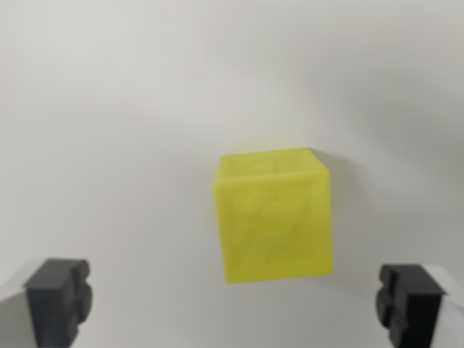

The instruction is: Pick yellow cube

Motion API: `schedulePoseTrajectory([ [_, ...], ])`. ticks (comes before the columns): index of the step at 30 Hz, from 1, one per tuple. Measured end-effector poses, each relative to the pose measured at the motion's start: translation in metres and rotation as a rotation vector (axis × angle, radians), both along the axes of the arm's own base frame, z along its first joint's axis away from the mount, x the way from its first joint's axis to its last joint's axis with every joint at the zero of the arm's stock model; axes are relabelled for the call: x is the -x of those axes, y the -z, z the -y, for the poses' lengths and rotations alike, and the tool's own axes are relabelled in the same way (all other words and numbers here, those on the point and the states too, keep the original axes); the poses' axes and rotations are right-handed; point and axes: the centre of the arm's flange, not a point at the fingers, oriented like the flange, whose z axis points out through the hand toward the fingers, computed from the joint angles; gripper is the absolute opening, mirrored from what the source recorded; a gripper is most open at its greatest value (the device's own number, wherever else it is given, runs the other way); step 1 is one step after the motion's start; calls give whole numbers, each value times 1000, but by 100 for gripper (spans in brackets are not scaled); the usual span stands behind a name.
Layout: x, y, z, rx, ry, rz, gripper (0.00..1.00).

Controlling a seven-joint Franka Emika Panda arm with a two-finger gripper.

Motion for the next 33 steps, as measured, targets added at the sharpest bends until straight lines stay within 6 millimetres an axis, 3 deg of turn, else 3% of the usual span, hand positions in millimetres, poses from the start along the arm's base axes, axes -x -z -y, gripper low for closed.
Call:
schedulePoseTrajectory([
  [19, 7, 48, 21, -3, -108, -4, 100],
  [33, 8, 66, 24, -4, -129, -5, 100],
])
